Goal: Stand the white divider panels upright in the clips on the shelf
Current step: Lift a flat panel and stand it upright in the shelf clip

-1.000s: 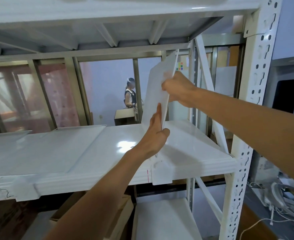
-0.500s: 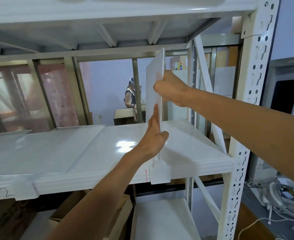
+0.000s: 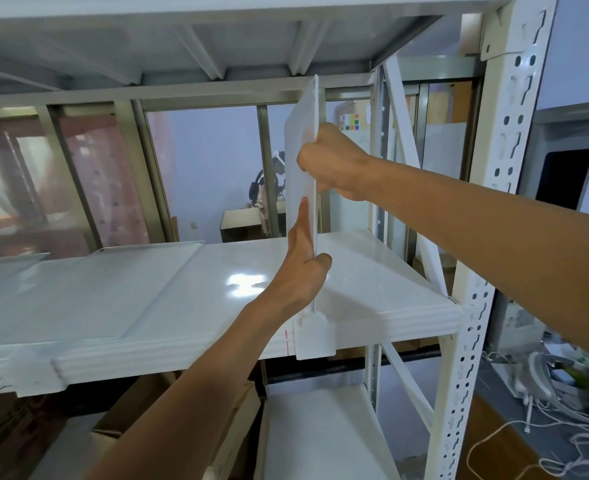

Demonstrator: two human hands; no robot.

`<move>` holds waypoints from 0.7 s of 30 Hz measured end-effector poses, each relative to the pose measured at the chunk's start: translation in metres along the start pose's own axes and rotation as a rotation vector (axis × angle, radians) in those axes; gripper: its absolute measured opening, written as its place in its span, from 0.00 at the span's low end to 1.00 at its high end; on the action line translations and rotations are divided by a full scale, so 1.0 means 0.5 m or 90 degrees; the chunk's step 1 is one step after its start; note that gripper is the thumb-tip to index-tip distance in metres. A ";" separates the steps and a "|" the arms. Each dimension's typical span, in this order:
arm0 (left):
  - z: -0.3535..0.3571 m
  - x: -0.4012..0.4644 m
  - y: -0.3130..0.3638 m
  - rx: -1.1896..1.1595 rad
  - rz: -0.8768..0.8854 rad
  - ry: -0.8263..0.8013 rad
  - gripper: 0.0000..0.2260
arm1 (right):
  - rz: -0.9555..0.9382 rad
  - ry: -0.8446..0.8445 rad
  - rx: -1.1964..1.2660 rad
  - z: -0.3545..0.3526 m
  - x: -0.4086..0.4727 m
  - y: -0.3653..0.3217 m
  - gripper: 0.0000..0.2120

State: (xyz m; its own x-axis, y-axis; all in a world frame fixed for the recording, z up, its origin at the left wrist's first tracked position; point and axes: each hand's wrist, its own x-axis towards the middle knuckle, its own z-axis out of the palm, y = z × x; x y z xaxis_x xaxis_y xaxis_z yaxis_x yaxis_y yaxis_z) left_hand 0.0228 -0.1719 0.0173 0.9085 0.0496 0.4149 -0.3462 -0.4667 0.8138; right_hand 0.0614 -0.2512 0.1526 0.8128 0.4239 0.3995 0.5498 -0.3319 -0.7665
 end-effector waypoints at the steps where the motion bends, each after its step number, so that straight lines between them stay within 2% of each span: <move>1: 0.001 -0.001 0.001 -0.002 -0.002 0.004 0.42 | -0.002 0.002 -0.001 0.002 -0.001 0.001 0.16; 9: 0.011 -0.021 0.010 -0.039 -0.030 0.001 0.41 | 0.015 0.027 0.007 0.004 -0.013 0.004 0.19; 21: -0.004 -0.035 -0.010 -0.025 -0.031 -0.027 0.40 | -0.007 -0.008 0.077 0.055 -0.008 0.011 0.20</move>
State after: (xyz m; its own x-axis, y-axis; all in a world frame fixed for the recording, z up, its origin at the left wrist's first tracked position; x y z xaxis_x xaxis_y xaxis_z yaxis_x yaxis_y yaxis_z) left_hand 0.0082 -0.1684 0.0069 0.9332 0.0332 0.3579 -0.3099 -0.4302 0.8479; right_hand 0.0557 -0.2315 0.1330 0.8044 0.4372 0.4023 0.5306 -0.2239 -0.8175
